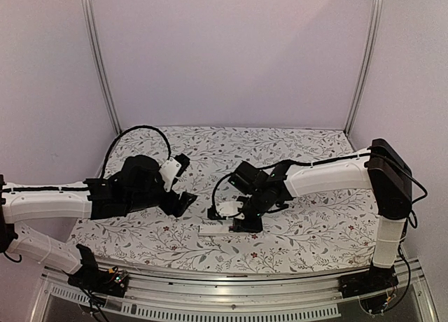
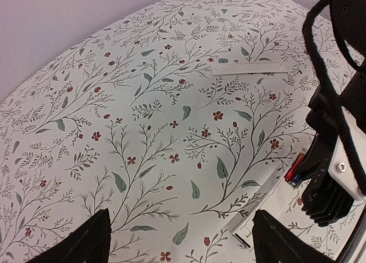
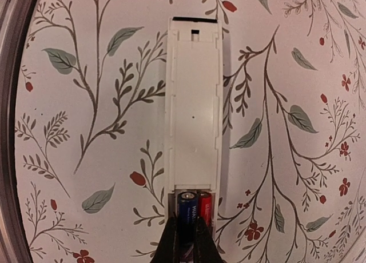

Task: Load the batteries into the remote control
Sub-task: Place the battery cover in the battery compartment.

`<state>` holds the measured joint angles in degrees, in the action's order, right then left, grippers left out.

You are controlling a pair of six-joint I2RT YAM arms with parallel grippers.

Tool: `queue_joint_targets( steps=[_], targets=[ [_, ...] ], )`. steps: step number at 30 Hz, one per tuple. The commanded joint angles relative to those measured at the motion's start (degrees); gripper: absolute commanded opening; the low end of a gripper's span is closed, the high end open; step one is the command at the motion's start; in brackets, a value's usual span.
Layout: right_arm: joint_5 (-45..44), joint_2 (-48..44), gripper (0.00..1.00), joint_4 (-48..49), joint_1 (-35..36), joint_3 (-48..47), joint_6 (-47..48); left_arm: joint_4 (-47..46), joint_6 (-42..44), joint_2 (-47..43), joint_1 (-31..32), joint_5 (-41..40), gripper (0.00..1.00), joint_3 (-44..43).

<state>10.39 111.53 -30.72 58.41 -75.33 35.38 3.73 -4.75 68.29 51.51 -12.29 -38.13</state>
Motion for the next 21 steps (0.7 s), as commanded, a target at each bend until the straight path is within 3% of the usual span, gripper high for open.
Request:
queue_joint_targets(
  steps=[1, 9, 21],
  targets=[
    [-1.6, 0.0, 0.00, -1.6, -0.3, 1.3, 0.0, -0.1, 0.4, 0.6, -0.7, -0.1, 0.85, 0.1],
    [-2.4, -1.1, 0.00, -2.1, -0.3, 1.3, 0.0, -0.2, 0.4, 0.8, -0.6, -0.1, 0.85, 0.1],
    [-1.8, -1.2, 0.16, -2.0, -0.3, 0.6, 0.0, -0.2, 0.7, 2.0, -0.6, 0.3, 0.85, -0.4]
  ],
)
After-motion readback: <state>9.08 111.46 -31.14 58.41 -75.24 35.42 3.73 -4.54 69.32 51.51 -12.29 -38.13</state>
